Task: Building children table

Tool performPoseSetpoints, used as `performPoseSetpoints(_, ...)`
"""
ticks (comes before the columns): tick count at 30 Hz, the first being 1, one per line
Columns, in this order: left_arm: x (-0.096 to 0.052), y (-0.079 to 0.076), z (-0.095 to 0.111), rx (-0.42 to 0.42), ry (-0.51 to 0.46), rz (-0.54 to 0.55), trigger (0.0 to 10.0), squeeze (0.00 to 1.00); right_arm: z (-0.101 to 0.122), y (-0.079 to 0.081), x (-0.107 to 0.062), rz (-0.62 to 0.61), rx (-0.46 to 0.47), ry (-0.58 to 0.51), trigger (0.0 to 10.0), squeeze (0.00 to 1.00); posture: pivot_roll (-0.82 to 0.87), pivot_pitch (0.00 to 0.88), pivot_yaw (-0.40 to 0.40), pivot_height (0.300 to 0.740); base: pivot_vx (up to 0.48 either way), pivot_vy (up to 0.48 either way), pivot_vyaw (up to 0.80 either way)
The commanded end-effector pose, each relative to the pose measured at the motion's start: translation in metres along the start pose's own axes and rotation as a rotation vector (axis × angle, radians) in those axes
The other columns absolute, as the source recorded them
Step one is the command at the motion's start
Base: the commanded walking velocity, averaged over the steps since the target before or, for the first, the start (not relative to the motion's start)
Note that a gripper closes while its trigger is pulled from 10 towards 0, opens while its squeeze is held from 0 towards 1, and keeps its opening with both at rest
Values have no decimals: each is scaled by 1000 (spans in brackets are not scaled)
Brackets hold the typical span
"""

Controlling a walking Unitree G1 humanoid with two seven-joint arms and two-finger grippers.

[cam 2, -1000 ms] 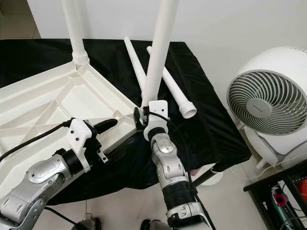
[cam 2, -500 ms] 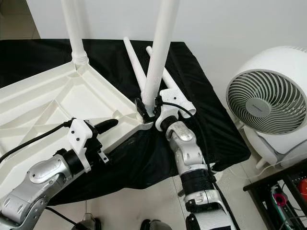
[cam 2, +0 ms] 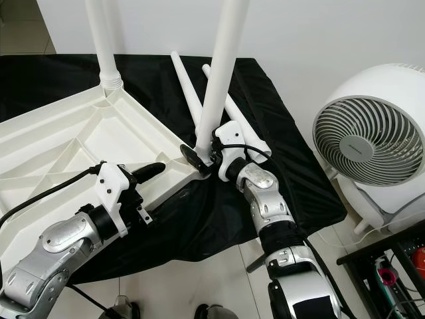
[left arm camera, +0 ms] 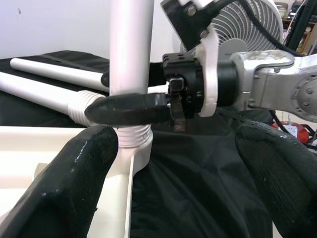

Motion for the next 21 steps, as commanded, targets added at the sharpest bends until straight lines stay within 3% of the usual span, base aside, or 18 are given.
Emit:
performPoseSetpoints(1, 2, -5, 1, 7, 2, -19, 10000, 0, -7, -1, -1, 21, -33, 34, 0, 0, 161, 132, -112, 740, 0, 0, 0)
performPoseSetpoints(8, 1, -4, 3, 5, -1, -7, 10000, 0, -15, 2, -2, 79, -27, 51, 0, 0, 169, 137, -120, 740, 0, 0, 0)
performPoseSetpoints(11, 1, -3, 3, 5, -3, -1, 10000, 0, -17, 5, -4, 98, 28, 37, 0, 0, 169, 138, -121, 740, 0, 0, 0)
performPoseSetpoints(16, 1, -3, 3, 6, -1, 1, 10000, 0, -20, 4, -4, 73, 24, 41, 0, 0, 167, 139, -120, 740, 0, 0, 0)
performPoseSetpoints(17, 1, -3, 3, 7, -1, 1, 10000, 0, -20, 4, -4, 61, 42, 35, 10000, 0, 167, 140, -119, 740, 0, 0, 0)
performPoseSetpoints(21, 1, -3, 3, 6, 0, -1, 10000, 0, -22, 2, -5, -5, 81, 21, 10000, 0, 163, 140, -118, 740, 0, 0, 0)
Point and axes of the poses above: a point about 5 cm out from each wrist's last joint towards the gripper, its own x axis pointing out of the wrist towards the gripper, its own z axis along the axis of the wrist's last joint, y = z × x, the point moved 6 cm from there along x, pointing out of the wrist towards the gripper, and after that the axes turned 1 degree about -x, right-handed, at the moved point
